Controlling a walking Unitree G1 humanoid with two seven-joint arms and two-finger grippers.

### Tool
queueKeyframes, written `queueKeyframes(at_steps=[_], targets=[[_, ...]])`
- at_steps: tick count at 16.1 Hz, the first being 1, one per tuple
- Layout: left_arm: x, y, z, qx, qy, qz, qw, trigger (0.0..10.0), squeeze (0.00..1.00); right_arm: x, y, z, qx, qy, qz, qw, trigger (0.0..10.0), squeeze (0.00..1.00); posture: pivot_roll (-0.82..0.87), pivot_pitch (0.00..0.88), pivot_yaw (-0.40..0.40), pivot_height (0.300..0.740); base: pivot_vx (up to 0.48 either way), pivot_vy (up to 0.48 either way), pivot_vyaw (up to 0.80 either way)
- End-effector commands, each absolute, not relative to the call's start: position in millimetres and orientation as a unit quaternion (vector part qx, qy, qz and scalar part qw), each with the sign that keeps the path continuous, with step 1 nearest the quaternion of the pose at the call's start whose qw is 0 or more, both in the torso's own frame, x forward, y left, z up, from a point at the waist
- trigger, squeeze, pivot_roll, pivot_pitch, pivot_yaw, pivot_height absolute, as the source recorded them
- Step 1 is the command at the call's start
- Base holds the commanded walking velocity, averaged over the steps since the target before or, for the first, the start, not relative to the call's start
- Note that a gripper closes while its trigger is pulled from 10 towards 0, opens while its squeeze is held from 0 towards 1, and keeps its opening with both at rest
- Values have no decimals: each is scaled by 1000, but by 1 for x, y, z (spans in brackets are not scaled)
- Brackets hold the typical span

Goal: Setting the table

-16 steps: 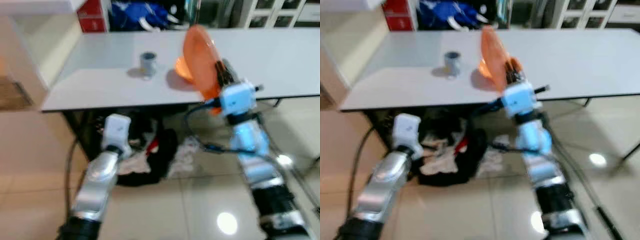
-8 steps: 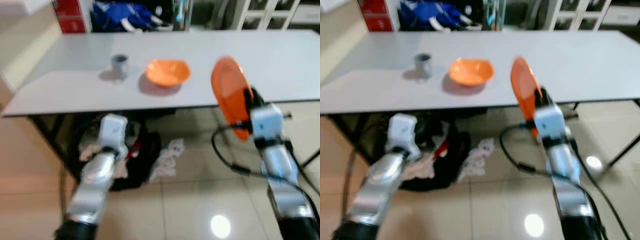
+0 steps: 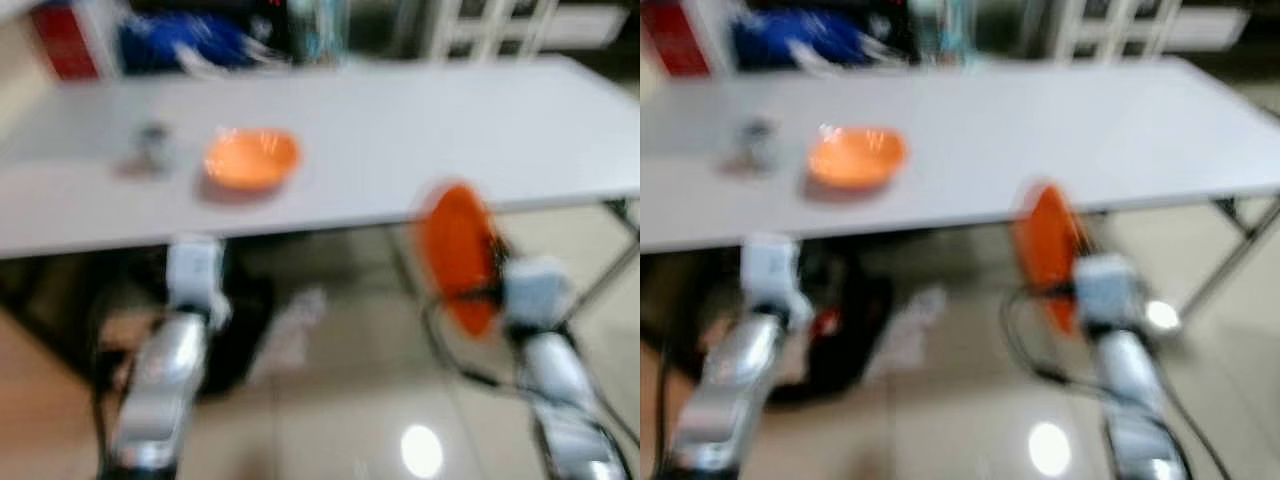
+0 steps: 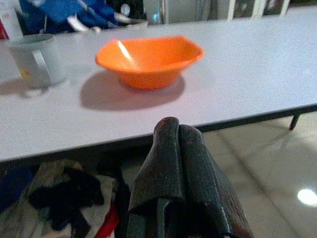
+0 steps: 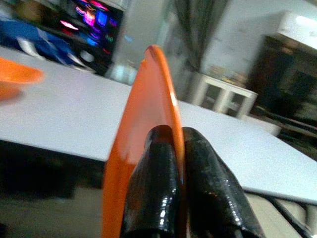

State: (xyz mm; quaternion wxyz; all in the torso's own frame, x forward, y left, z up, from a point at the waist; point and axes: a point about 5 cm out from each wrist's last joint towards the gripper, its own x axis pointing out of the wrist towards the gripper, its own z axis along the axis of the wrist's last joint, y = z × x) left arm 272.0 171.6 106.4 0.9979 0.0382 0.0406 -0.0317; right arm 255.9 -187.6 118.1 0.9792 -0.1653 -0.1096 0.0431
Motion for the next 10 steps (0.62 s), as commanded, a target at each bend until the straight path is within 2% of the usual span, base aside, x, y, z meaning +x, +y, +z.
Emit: queueKeyframes(at_steps=[1,6,8,10], targets=[[274,166,111,37,30,-31,998,10000,0,260,-192,127,-169,-126,38,977,0,0,-39,0,15,740,337,-337,0],[273,160,115,43,18,-15,999,10000,0,267,-174,128,-165,-126,78,975,0,0,-32,0,11,740,0,0,0],[272,154,121,1,6,-41,999,10000,0,270,-167,133,-165,-135,91,973,0,0,-33,0,12,740,0,0,0],[272,150,121,10,8,-45,999,10000,0,271,-162,138,-166,-146,101,970,0,0,-35,0,13,740,442,0,0]])
